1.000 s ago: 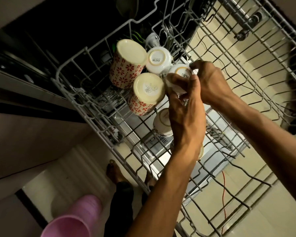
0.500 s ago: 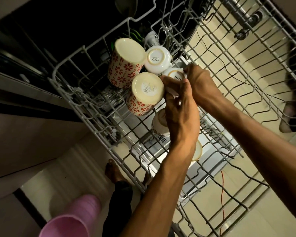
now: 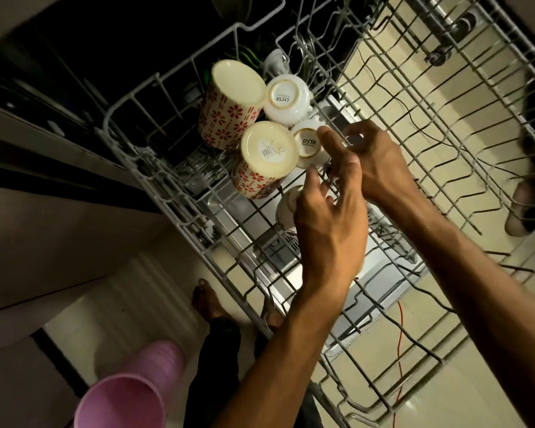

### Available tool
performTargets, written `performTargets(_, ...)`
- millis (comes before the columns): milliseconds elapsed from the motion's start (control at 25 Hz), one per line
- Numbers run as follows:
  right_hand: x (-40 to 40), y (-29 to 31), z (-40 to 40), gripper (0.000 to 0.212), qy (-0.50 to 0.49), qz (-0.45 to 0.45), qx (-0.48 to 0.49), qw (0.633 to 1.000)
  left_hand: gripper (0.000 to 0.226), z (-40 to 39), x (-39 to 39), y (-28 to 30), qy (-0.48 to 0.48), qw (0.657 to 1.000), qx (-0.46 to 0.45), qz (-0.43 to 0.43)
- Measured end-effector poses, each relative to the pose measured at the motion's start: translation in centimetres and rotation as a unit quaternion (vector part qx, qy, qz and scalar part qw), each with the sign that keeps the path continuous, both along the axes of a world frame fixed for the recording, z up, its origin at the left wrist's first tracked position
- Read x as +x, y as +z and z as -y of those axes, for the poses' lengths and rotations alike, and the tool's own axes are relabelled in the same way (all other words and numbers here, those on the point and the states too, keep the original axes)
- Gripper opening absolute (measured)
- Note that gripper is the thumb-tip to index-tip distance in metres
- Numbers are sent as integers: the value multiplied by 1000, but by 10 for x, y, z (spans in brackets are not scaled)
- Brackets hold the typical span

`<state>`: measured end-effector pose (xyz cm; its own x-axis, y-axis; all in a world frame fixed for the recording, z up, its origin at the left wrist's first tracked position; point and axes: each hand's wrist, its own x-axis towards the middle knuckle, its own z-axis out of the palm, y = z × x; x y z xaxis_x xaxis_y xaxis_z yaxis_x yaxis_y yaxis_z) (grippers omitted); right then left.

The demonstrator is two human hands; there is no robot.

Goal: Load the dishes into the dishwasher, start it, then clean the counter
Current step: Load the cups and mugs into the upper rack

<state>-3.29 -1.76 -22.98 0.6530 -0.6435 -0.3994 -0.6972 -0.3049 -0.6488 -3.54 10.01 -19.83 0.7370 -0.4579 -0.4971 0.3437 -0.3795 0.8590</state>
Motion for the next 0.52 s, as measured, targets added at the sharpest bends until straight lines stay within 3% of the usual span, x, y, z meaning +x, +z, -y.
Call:
performTargets(80,-18,11,-6,62,-20,23,-10,999,64,-5,-9,14,-4,997,-18,-71)
performTargets(280,-43,37,-23,56,-25,16,-35,999,70,-21,-12,32,36,996,-10,-84)
performTargets(360,-45,45,-28,55,-19,29,-26,999,69,-26,-9,38,33,997,-2,-68)
performTargets(520,-45,78,-47,50,37,37,-40,998,70,-45,-2,64,3,997,36,69)
